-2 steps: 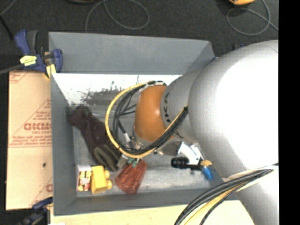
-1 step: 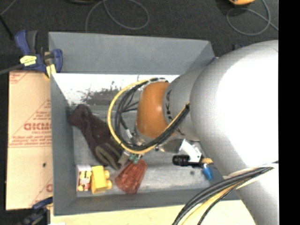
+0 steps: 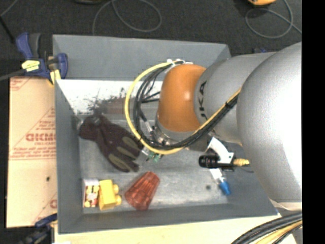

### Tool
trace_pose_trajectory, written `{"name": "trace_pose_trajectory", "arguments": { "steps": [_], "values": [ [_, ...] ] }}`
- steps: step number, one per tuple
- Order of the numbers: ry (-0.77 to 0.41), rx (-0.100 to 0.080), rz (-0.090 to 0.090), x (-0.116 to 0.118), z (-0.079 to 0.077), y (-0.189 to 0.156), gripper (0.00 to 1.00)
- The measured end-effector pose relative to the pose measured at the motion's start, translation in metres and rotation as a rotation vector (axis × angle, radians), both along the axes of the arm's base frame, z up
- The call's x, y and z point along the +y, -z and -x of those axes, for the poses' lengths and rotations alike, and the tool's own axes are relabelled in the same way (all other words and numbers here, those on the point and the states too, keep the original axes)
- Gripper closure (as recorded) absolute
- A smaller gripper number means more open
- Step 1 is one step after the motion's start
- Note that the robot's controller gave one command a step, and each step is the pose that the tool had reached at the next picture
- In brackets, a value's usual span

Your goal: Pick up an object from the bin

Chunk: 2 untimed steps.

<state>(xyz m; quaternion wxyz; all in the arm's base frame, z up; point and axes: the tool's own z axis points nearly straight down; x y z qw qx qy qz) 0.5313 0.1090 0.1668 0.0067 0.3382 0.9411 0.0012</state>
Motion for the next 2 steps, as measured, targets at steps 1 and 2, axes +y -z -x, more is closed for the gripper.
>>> {"name": "trace_pose_trajectory", "arguments": {
  "steps": [1, 2],
  "values": [
    [-0.001, 0.0, 0.0, 0.0, 0.0, 0.0, 1.0],
    [-0.061, 0.001, 0.0, -0.018, 0.0, -0.007, 1.0]
  ]
}}
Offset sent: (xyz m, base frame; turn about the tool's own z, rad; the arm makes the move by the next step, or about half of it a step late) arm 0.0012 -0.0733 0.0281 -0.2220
